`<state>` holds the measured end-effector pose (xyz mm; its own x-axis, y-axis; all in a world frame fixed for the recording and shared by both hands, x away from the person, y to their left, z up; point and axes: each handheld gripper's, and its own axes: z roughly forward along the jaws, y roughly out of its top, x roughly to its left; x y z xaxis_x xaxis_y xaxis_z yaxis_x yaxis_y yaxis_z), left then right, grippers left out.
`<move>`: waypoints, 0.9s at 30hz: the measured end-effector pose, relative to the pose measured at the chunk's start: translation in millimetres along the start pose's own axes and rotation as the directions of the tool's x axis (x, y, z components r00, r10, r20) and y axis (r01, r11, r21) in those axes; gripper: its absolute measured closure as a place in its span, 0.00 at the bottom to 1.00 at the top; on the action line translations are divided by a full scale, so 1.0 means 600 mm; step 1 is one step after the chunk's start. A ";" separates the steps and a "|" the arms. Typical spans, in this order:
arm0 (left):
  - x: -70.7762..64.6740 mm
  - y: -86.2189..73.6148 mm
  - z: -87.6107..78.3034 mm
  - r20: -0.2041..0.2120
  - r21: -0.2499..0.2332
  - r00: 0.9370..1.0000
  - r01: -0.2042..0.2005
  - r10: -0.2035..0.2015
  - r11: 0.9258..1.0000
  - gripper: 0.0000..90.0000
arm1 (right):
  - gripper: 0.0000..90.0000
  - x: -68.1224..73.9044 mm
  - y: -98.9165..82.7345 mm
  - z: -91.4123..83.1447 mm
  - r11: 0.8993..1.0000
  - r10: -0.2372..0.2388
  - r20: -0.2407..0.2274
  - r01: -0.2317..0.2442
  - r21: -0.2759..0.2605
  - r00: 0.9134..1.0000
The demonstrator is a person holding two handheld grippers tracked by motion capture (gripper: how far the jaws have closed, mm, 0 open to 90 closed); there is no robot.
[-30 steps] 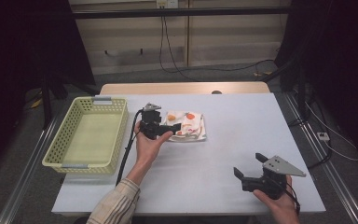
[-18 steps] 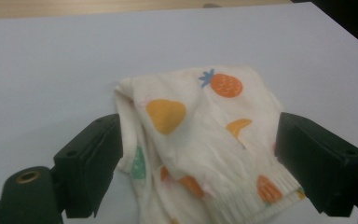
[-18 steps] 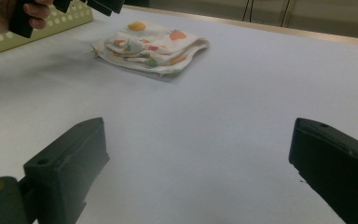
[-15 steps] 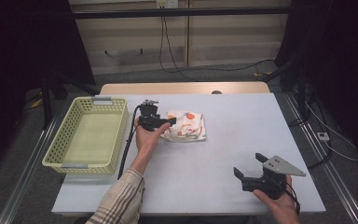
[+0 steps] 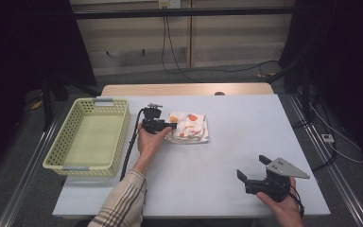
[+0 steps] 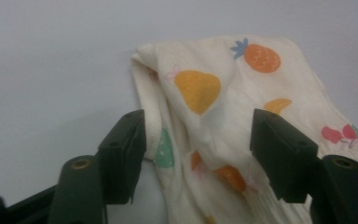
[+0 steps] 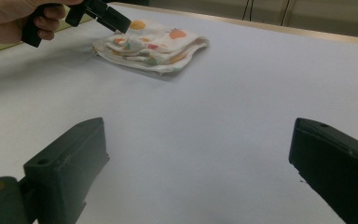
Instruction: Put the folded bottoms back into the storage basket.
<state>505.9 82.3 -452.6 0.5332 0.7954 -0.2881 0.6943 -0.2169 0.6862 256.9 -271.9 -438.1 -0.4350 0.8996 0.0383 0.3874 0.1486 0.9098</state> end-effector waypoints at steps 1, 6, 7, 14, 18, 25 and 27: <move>0.003 0.000 0.003 -0.026 -0.001 1.000 0.000 0.000 1.000 0.47 | 0.04 0.000 0.000 0.000 1.000 0.000 -0.001 0.000 0.001 1.000; 0.009 -0.004 0.011 -0.047 0.025 0.999 0.010 -0.009 1.000 0.47 | 0.04 0.000 0.000 0.000 1.000 0.001 -0.002 -0.001 0.001 1.000; 0.006 -0.004 0.011 -0.043 0.031 0.999 0.006 -0.005 0.999 0.47 | 0.05 0.000 0.000 0.000 1.000 0.000 -0.002 0.000 0.001 1.000; -0.005 -0.004 0.012 -0.022 0.063 1.000 0.006 -0.005 0.998 0.60 | 0.04 0.001 0.000 0.001 1.000 -0.001 -0.002 0.001 0.004 1.000; -0.012 -0.006 0.015 -0.048 0.058 0.999 -0.002 0.004 0.998 0.71 | 0.04 0.001 0.000 0.002 1.000 -0.003 -0.003 0.003 0.005 1.000; -0.015 -0.007 0.017 -0.014 0.066 1.000 -0.003 0.004 0.998 0.85 | 0.05 0.001 0.000 0.002 1.000 -0.003 -0.004 0.003 0.005 1.000; -0.020 -0.007 0.017 0.006 0.076 1.000 0.000 -0.001 0.997 0.88 | 0.05 0.000 0.000 0.002 1.000 0.000 -0.004 0.000 0.007 1.000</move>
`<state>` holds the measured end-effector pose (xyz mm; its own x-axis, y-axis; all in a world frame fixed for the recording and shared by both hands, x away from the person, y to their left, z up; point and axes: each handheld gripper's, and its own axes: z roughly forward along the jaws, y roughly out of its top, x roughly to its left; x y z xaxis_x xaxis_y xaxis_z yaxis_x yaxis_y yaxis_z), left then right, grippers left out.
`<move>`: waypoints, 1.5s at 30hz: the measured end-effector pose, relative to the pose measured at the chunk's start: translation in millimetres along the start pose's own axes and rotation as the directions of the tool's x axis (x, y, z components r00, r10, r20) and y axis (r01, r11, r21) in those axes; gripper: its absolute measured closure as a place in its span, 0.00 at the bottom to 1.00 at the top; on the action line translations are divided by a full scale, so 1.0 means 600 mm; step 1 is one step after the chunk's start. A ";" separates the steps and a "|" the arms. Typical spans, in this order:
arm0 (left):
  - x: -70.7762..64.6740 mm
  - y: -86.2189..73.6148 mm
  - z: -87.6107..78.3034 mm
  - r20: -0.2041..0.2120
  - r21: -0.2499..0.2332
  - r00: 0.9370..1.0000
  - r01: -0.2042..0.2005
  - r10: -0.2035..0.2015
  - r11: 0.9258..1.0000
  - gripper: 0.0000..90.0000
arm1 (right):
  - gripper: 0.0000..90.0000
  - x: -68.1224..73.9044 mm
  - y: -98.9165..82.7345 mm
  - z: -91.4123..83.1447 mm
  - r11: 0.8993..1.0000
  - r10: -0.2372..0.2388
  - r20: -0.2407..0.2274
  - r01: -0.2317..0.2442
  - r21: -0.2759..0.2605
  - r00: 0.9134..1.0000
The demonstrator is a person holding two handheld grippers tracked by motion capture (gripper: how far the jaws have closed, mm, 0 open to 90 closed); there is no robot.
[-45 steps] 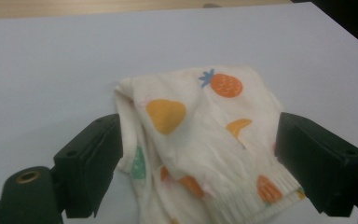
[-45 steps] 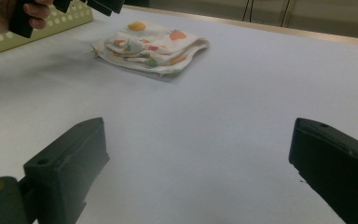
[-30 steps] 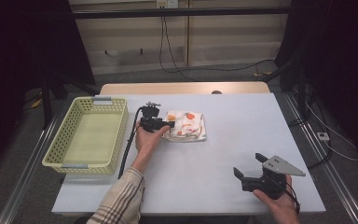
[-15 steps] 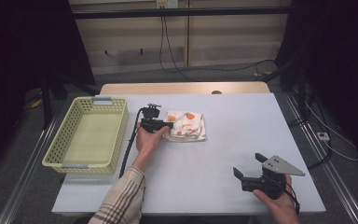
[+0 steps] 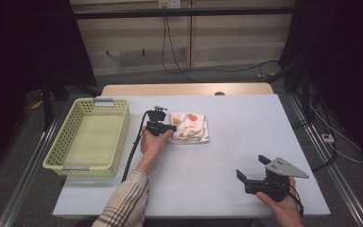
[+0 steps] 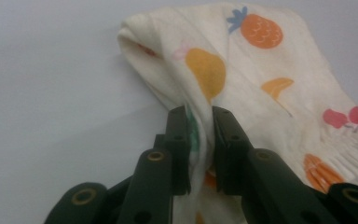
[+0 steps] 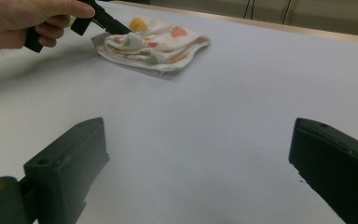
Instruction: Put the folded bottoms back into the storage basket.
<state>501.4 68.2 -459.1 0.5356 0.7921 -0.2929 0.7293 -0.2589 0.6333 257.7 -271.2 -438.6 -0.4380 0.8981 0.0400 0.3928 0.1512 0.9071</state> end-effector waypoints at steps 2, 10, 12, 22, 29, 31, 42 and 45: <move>0.000 0.000 -0.001 0.003 0.003 1.000 0.001 -0.001 1.000 0.89 | 0.05 0.000 0.000 0.000 1.000 0.001 0.000 -0.001 0.001 1.000; 0.003 0.004 -0.014 0.038 -0.041 0.999 0.029 -0.027 0.999 0.91 | 0.05 0.000 0.000 -0.001 1.000 0.001 -0.001 -0.001 -0.005 1.000; -0.001 0.007 -0.022 0.042 -0.064 0.999 0.024 -0.021 0.998 0.91 | 0.05 0.000 0.000 -0.001 1.000 0.000 -0.004 0.000 -0.006 1.000; -0.011 0.017 -0.053 0.075 -0.141 0.997 -0.011 0.022 0.990 0.91 | 0.05 0.000 0.001 -0.001 1.000 0.003 -0.003 -0.003 -0.009 1.000; -0.021 0.030 -0.073 0.084 -0.160 0.995 -0.048 0.062 0.986 0.91 | 0.05 0.001 0.000 0.002 1.000 -0.003 -0.006 0.003 -0.003 1.000; -0.025 0.034 -0.082 0.087 -0.172 0.993 -0.062 0.078 0.983 0.91 | 0.05 0.001 0.001 0.001 1.000 -0.003 -0.007 0.003 -0.005 1.000; -0.034 0.042 -0.108 0.090 -0.203 0.988 -0.108 0.128 0.973 0.92 | 0.04 0.001 0.001 0.000 1.000 -0.001 -0.007 0.001 -0.012 1.000; -0.036 0.042 -0.122 0.088 -0.210 0.986 -0.123 0.144 0.970 0.92 | 0.04 0.000 0.001 0.000 1.000 0.000 -0.006 0.000 -0.014 1.000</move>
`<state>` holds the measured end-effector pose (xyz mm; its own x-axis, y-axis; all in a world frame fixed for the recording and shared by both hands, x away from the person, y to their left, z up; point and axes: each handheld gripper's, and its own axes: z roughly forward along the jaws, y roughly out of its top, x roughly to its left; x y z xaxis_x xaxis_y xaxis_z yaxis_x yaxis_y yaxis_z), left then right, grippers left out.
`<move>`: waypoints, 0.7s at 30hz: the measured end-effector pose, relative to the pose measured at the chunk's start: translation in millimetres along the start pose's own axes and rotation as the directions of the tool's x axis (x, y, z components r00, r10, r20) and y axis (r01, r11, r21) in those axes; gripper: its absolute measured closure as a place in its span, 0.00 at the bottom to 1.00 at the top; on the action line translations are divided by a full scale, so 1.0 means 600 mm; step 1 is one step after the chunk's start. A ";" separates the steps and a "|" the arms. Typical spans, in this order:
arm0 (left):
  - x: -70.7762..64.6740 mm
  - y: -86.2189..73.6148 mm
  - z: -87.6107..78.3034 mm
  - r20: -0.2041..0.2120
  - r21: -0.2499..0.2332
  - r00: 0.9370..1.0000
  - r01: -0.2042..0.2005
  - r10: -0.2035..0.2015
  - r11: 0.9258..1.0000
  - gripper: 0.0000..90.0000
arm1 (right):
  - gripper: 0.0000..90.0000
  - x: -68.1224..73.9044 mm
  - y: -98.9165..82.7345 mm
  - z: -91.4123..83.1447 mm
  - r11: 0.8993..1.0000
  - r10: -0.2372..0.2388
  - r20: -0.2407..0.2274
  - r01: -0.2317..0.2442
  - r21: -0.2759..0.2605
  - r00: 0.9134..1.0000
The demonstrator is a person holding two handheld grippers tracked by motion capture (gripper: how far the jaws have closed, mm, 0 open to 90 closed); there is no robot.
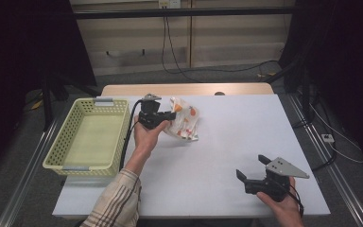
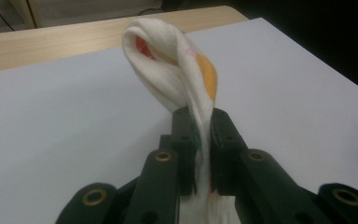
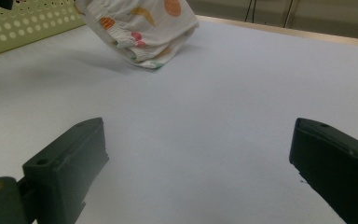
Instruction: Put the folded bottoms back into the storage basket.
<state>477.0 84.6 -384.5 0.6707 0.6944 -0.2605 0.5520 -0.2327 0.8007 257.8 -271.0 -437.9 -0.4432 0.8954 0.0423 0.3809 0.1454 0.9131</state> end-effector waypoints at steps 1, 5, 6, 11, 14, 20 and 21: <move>0.000 0.000 0.000 0.000 0.000 1.000 0.000 0.000 1.000 0.92 | 0.04 0.000 0.000 0.000 1.000 0.000 0.000 0.000 0.000 1.000; -0.006 0.005 -0.016 0.005 -0.016 1.000 -0.020 0.020 1.000 0.92 | 0.03 0.000 0.000 -0.001 1.000 -0.009 -0.005 0.009 -0.005 1.000; -0.006 0.005 -0.016 0.005 -0.016 1.000 -0.020 0.020 1.000 0.92 | 0.03 0.000 0.000 -0.001 1.000 -0.009 -0.005 0.009 -0.005 1.000; -0.012 0.007 -0.032 -0.003 -0.026 0.999 -0.053 0.053 0.998 0.92 | 0.03 0.000 0.001 -0.002 1.000 -0.007 -0.006 0.007 -0.010 1.000; -0.017 0.009 -0.045 -0.021 -0.029 0.996 -0.090 0.089 0.996 0.92 | 0.03 0.000 0.001 -0.002 1.000 -0.008 -0.005 0.008 -0.011 1.000; -0.019 0.010 -0.062 -0.029 -0.047 0.994 -0.109 0.108 0.993 0.92 | 0.03 0.001 0.001 -0.003 1.000 -0.008 -0.005 0.008 -0.014 1.000; -0.019 0.009 -0.069 -0.030 -0.054 0.993 -0.114 0.113 0.992 0.92 | 0.03 0.001 0.001 -0.003 1.000 -0.010 -0.007 0.009 -0.017 1.000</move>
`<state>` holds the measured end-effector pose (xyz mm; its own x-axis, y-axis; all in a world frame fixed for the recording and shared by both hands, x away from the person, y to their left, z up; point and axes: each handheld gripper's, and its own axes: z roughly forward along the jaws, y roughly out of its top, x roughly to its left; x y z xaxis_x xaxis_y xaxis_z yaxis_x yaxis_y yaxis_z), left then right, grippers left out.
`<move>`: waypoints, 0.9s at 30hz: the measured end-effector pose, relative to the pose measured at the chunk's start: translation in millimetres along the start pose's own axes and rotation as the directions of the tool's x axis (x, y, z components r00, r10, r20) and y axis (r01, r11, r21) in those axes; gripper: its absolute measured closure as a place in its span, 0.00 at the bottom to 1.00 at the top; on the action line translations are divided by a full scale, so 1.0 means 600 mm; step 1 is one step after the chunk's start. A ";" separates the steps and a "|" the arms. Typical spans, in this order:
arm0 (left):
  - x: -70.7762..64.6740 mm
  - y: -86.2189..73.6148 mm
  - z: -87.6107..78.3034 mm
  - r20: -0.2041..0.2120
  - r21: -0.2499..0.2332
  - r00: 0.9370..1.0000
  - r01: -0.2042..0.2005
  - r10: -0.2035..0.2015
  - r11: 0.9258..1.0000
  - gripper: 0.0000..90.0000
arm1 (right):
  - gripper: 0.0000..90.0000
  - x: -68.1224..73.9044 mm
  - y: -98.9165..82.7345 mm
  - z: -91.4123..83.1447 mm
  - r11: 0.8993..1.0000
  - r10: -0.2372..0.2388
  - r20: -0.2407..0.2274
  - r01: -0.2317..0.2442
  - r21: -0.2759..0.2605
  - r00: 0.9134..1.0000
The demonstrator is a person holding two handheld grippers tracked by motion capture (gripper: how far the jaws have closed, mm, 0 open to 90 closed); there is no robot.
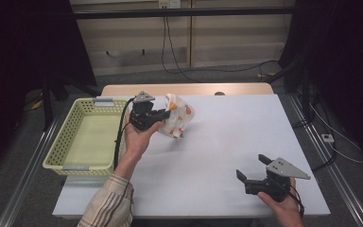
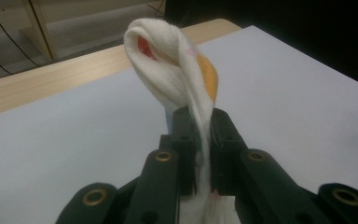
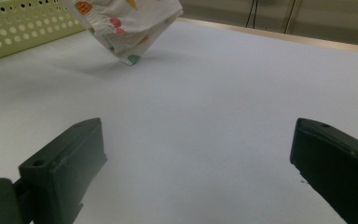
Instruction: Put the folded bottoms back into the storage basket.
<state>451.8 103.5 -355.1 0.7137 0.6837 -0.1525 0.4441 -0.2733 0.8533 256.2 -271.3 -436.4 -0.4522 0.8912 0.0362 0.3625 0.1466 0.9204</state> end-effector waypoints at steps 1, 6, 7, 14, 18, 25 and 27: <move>0.000 0.000 0.000 0.000 0.000 1.000 0.000 0.000 1.000 0.92 | 0.03 0.000 0.000 0.000 1.000 0.000 0.000 0.000 0.000 1.000; -0.003 -0.003 -0.022 -0.004 -0.013 1.000 -0.022 0.022 1.000 0.92 | 0.03 0.000 0.000 0.000 1.000 -0.002 0.000 0.002 -0.001 1.000; -0.004 -0.004 -0.023 -0.003 -0.008 1.000 -0.024 0.024 1.000 0.92 | 0.03 0.000 0.000 0.000 1.000 -0.002 0.000 0.002 -0.001 1.000; -0.008 -0.003 -0.043 -0.011 -0.011 0.999 -0.047 0.047 0.999 0.92 | 0.03 0.000 0.000 0.000 1.000 -0.002 -0.001 0.002 -0.004 1.000; -0.008 -0.002 -0.061 -0.019 -0.020 0.998 -0.055 0.055 0.998 0.92 | 0.03 0.001 0.000 0.001 1.000 -0.002 0.002 0.002 -0.002 1.000; -0.003 -0.003 -0.083 -0.027 -0.035 0.998 -0.056 0.055 0.998 0.92 | 0.03 0.001 0.000 0.000 1.000 -0.005 0.002 0.005 -0.002 1.000; -0.002 -0.002 -0.088 -0.029 -0.040 0.998 -0.054 0.053 0.998 0.92 | 0.03 0.000 0.000 0.000 1.000 -0.006 0.002 0.006 -0.004 1.000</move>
<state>421.3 138.8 -329.7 0.7204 0.6873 -0.0929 0.3830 -0.2826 0.8795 256.3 -271.2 -436.4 -0.4529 0.8911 0.0304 0.3567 0.1498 0.9221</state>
